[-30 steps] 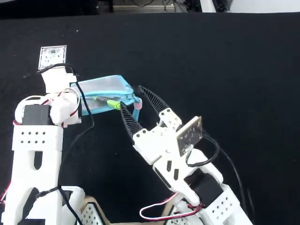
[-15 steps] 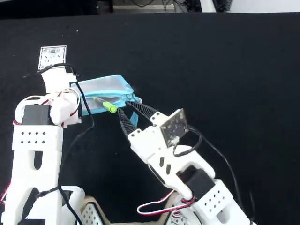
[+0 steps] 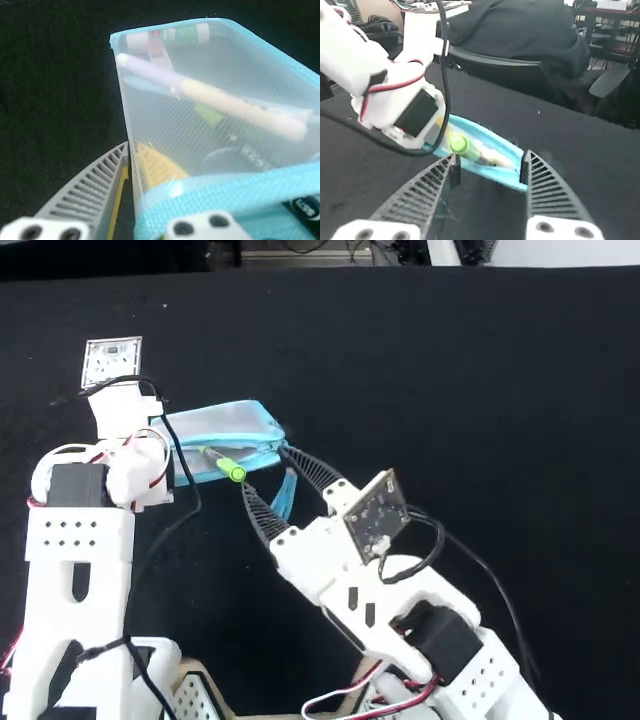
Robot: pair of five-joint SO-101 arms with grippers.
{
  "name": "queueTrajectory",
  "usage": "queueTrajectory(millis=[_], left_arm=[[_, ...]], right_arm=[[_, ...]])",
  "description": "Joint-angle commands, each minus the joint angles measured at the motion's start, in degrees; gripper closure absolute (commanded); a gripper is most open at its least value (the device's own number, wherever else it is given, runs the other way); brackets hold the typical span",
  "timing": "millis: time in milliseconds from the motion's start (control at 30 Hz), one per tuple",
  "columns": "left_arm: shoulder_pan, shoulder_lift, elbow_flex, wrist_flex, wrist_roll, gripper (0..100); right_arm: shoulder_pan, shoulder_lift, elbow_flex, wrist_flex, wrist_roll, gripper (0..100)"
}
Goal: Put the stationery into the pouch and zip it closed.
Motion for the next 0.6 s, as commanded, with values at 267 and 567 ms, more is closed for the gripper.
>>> queueTrajectory(millis=[267,567], left_arm=[[-0.1,0.8,2.0,-0.3,0.5,97],[-0.1,0.8,2.0,-0.3,0.5,97]], right_arm=[[-7.3,7.9,-6.8,0.2,4.5,82.1],[-2.1,16.0,-6.2,-6.6,7.5,82.1]])
